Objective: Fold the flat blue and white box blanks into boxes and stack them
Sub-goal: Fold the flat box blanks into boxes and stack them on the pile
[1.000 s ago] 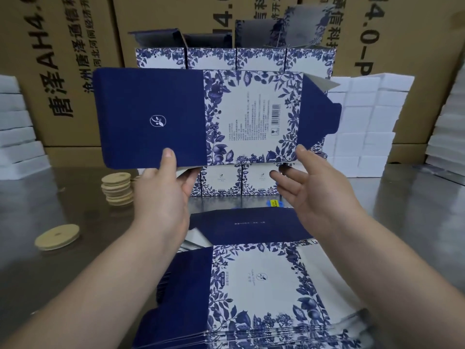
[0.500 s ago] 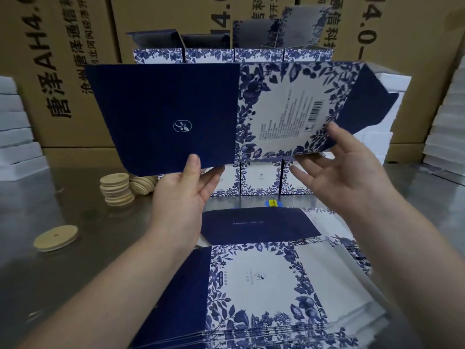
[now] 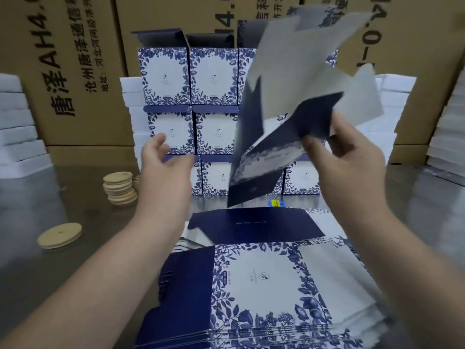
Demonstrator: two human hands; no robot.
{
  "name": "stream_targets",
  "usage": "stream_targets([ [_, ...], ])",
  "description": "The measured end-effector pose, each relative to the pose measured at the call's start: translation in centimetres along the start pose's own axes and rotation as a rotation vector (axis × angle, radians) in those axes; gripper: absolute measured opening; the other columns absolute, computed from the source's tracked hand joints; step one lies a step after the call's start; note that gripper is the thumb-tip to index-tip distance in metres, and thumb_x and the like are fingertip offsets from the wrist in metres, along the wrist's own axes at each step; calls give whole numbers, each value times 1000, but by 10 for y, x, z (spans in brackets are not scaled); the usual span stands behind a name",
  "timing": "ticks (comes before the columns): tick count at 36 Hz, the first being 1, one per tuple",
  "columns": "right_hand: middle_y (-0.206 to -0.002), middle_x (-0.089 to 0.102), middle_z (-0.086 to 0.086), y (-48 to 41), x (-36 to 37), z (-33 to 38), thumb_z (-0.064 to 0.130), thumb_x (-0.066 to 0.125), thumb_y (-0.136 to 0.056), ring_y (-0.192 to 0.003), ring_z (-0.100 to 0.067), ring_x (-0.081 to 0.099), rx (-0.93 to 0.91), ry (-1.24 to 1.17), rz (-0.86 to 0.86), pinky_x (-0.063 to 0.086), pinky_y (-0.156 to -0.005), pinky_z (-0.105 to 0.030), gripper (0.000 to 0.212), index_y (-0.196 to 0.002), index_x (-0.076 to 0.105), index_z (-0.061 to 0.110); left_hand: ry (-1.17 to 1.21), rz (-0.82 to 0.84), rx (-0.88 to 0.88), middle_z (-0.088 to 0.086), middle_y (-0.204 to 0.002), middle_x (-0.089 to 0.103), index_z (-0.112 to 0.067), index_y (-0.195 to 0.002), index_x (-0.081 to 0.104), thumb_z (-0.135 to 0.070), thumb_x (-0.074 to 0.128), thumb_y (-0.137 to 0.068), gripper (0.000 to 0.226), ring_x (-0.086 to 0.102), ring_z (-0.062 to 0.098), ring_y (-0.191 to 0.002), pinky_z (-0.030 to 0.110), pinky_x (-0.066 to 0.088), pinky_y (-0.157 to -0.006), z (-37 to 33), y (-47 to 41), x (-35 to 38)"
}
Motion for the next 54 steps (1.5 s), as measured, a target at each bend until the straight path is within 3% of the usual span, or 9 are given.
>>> stream_targets([
  [6, -102, 52, 7, 11, 15, -11, 45, 59, -75, -106, -16, 55, -61, 209, 104, 41, -95, -31, 72, -140, 45, 18, -128, 259, 394, -25, -119, 44, -42, -87, 49, -10, 42, -70, 37, 45, -10, -114, 23, 37, -99, -20, 28, 12],
  [13, -113, 56, 1, 9, 18, -21, 57, 54, -67, -114, -19, 55, -33, 230, 172, 43, -100, -42, 77, -135, 47, 22, -293, 494, 753, -4, -140, 26, -27, -107, 53, -20, 46, -76, 33, 36, 8, -128, 12, 27, -105, -29, 45, 16],
  [22, -124, 52, 12, 11, 18, -21, 56, 55, -68, -124, -9, 48, -28, 171, 189, 37, -107, -34, 79, -139, 47, 21, -371, 535, 761, -4, -149, 9, -32, -139, 30, -32, 45, -82, 58, 18, 1, -138, 6, 15, -107, -23, 42, 18],
  [27, -116, 46, 31, 12, 12, -14, 58, 36, -78, -106, 29, 39, -30, -1, 155, 28, -96, 0, 69, -130, 55, 18, -128, 446, 530, -7, -152, 21, -47, -131, 18, -46, 30, -87, 45, 27, 2, -137, 18, 24, -110, -25, 33, 12],
  [35, -111, 70, 4, 5, 12, 6, 31, 58, -78, -112, -12, 61, 314, -605, 195, 42, -103, -33, 32, -106, 65, 17, 19, 378, 205, -33, -129, 46, -61, -113, 41, -69, 28, -76, 40, 42, -10, -123, 31, 29, -112, -22, 14, 6],
  [39, -133, 56, -5, 2, 10, 10, -4, 56, -80, -125, -20, 51, 288, -508, 237, 34, -111, -42, 48, -123, 55, 17, 6, 362, 158, -25, -114, 60, -56, -105, 52, -60, 31, -82, 32, 54, -8, -109, 25, 36, -101, -22, 15, 7],
  [47, -113, 60, 35, 0, -4, 27, 5, 41, -62, -97, -29, 57, -103, -12, 419, 42, -77, -21, 63, -105, 58, 49, -8, 386, 211, -17, -125, 54, -45, -116, 48, -41, 44, -85, 32, 50, 0, -119, 21, 40, -98, -40, 15, 6],
  [51, -110, 48, 47, 9, 5, 45, 2, 33, -67, -101, 24, 46, -255, 161, 518, 32, -74, 4, 58, -96, 56, 47, -49, 417, 265, -24, -120, 53, -45, -120, 47, -25, 45, -98, 29, 48, -18, -107, -1, 38, -82, -40, 18, 8],
  [54, -103, 43, 52, 10, 5, 42, -10, 35, -77, -95, 25, 46, -245, 246, 535, 38, -68, 2, 64, -99, 58, 45, -24, 425, 224, -30, -113, 55, -44, -113, 55, -28, 43, -96, 26, 48, -21, -103, -3, 36, -81, -38, 17, 7],
])
Point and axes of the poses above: each hand's wrist, its own y-axis away from the middle knuckle, its own x-axis out of the palm, z = x × y, the point moved 4 cm from there along -y, towards the middle knuckle
